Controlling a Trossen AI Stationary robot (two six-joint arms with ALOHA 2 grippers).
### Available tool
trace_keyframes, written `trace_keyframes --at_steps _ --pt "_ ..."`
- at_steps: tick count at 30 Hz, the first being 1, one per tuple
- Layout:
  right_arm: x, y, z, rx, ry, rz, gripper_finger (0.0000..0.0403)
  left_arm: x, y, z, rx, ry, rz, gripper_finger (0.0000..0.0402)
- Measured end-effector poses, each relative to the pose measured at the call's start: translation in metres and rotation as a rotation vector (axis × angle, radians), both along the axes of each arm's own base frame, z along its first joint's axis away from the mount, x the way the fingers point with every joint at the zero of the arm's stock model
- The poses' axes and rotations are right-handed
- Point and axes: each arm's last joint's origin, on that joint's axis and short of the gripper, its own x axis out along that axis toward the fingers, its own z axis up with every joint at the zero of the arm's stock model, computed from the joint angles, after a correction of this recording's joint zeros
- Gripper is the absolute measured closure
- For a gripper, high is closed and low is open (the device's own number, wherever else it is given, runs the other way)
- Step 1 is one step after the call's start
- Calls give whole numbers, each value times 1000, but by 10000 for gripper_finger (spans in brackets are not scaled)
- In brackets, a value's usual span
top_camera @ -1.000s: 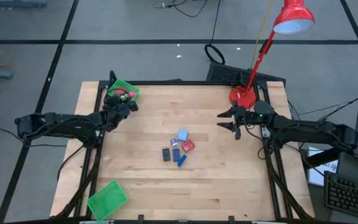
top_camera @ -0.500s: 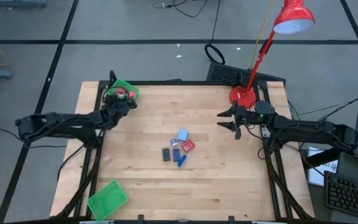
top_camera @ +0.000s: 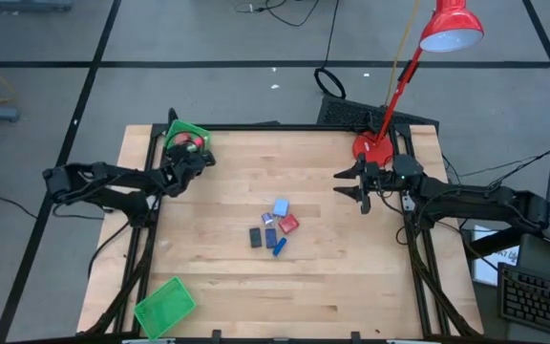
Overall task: Pick & Place Office items
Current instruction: Put the green charger adapter into the top green basket
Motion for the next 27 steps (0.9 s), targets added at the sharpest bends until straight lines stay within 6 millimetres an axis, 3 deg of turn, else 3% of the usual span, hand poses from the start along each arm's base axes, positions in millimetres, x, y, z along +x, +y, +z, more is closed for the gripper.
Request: trace_keyframes --at_steps 7,13,19,27 --pt "0 0 -4 18 40 0 218 -1 3 1 5 -2 15 215" --pt "0 0 -5 38 45 -1 218 -1 3 1 8 -2 12 200" --pt "0 0 -5 37 46 -1 218 0 3 4 24 0 -9 205" --pt "0 0 -5 36 46 -1 218 2 1 24 78 20 -211 224"
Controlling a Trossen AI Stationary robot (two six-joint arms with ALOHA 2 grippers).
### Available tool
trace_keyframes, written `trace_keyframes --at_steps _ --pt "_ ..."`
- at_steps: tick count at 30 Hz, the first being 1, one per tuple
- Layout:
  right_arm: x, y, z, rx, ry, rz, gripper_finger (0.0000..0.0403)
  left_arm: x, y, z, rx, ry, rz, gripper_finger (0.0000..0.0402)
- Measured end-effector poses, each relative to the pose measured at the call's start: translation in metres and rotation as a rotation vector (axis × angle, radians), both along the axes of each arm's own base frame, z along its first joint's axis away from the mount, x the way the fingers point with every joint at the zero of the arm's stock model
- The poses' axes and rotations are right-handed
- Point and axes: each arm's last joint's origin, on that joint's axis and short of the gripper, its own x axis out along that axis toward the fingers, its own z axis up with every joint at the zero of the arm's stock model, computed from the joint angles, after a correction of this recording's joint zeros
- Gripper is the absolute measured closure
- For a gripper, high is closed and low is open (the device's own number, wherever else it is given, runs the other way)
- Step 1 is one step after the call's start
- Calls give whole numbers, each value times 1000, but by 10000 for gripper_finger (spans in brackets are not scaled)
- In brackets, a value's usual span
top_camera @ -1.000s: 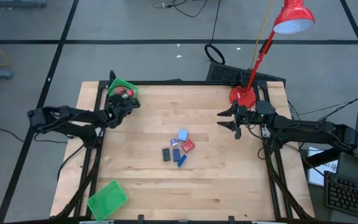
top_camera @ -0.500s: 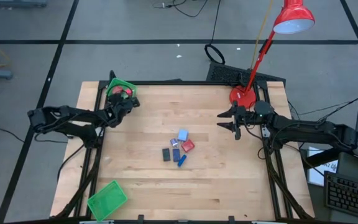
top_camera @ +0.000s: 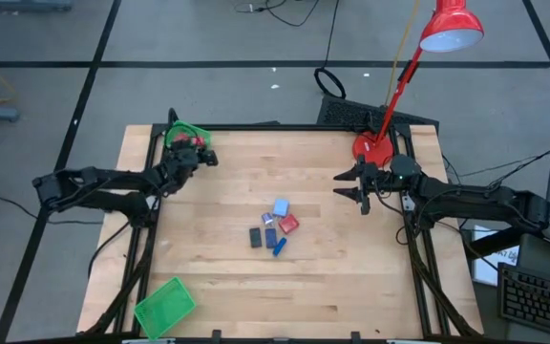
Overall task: Pick & Place Office items
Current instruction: Put the green charger adapter into the top green basket, then put the red charger adapter into the top green basket
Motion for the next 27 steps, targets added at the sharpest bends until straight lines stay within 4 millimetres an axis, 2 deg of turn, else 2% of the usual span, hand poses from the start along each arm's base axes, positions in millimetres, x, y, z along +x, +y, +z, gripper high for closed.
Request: trace_keyframes --at_steps 8,13,19,27 --pt "0 0 0 -1 -1 -4 218 -4 -10 33 55 -183 -213 241" --pt "6 8 -5 -16 30 59 218 -1 -24 54 163 -272 -399 249" --pt "25 21 -18 -38 70 149 218 9 -44 79 366 -396 -680 244" --pt "65 37 -36 -76 178 274 218 11 -51 84 388 -455 -717 223"
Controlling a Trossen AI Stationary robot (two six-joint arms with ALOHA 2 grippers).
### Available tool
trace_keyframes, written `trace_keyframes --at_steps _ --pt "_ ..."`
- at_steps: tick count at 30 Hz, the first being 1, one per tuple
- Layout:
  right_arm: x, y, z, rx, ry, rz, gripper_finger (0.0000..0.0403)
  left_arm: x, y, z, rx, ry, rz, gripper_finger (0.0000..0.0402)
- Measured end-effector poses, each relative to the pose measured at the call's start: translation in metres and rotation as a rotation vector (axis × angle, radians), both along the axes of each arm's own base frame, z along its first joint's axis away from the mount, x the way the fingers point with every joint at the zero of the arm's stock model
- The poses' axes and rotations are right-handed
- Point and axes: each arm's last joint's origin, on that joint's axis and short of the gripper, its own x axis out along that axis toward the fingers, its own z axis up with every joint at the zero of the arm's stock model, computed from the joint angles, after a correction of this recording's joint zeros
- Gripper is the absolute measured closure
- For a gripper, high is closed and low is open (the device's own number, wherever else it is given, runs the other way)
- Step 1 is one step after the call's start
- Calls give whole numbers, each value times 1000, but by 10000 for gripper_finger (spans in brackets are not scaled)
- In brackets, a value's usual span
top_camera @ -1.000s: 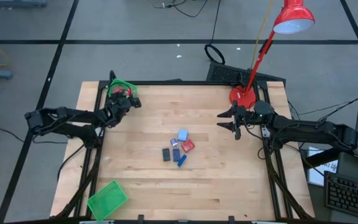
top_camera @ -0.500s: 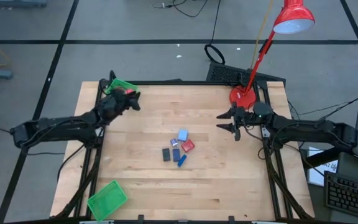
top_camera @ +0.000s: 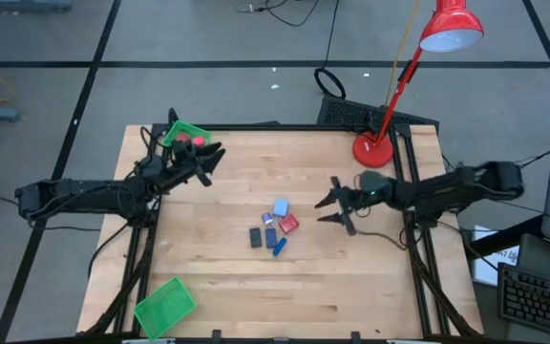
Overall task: Pick & Place Office items
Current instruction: Put the red charger adapter into the top green basket
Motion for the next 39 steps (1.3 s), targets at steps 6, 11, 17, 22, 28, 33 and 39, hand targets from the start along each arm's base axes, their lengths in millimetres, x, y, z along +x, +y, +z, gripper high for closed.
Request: trace_keyframes --at_steps 6,11,17,22,28,33,39 --pt "37 6 -15 -96 89 -73 218 2 0 -2 -10 12 -6 210" --pt "64 8 -28 -95 148 -56 216 3 0 -4 -14 25 -6 202" --pt "86 10 -45 -60 222 13 175 3 0 -7 -25 54 -7 210" --pt "94 16 -52 -134 213 18 127 4 0 -7 -34 52 -18 224" --pt "94 20 -55 -248 208 -29 102 4 -2 -8 -32 56 -23 239" --pt "90 23 -56 -165 277 12 110 4 -1 -8 -32 59 -20 238" --pt "82 28 -40 -38 307 121 119 4 -1 -8 -30 61 -19 226"
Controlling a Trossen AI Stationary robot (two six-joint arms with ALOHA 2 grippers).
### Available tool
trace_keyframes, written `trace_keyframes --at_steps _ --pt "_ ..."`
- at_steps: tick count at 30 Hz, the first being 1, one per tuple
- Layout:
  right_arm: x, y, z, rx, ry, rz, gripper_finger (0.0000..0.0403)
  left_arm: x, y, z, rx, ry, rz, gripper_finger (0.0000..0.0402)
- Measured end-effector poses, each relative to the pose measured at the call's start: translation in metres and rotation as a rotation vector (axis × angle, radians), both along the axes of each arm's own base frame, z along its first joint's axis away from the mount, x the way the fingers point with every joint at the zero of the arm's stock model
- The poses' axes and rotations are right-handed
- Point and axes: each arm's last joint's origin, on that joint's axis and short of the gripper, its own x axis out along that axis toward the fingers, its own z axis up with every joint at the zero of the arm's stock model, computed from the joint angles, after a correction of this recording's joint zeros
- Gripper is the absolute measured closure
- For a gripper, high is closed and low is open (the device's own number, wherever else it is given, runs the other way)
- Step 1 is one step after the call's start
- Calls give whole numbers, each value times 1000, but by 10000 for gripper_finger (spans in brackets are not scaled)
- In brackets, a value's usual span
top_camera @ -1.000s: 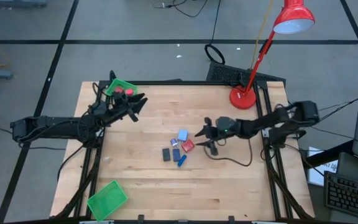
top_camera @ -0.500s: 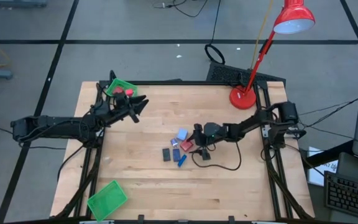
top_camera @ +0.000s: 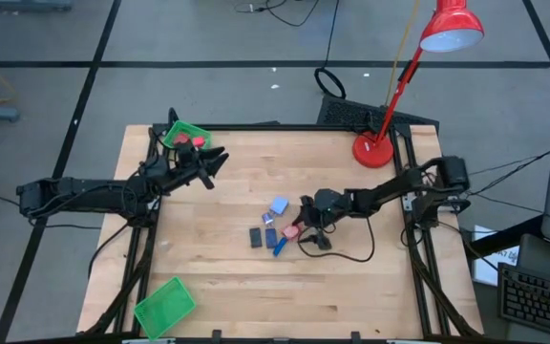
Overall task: Pick & Place Office items
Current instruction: Put the red charger adapter into the top green basket
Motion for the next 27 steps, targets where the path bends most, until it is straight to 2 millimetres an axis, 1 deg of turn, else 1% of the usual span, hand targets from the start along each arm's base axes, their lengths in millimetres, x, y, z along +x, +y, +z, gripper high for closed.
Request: trace_keyframes --at_steps 2,4,6,7,10,12,15,21,23,27 --pt "-2 1 6 4 -10 4 119 0 0 0 0 2 0 222" --pt "-5 2 17 -8 -34 3 119 0 0 0 0 1 0 219" --pt "-4 4 27 -50 -88 -3 119 0 0 0 -1 4 2 218" --pt "-5 5 28 -86 -101 -16 119 0 0 0 -1 4 2 219" --pt "-7 7 22 -173 -81 -41 120 0 0 0 -2 3 1 224" --pt "-7 8 16 -185 -70 -26 120 0 0 0 -4 2 1 230" --pt "-5 8 0 -208 -24 -11 120 0 0 0 -4 2 1 239" --pt "0 1 -20 -206 -7 -30 120 0 0 0 -3 0 1 249" --pt "1 -1 -23 -213 -9 -28 120 0 0 0 0 1 2 246" --pt "1 -1 -22 -218 -11 -24 121 0 0 0 3 3 3 235"
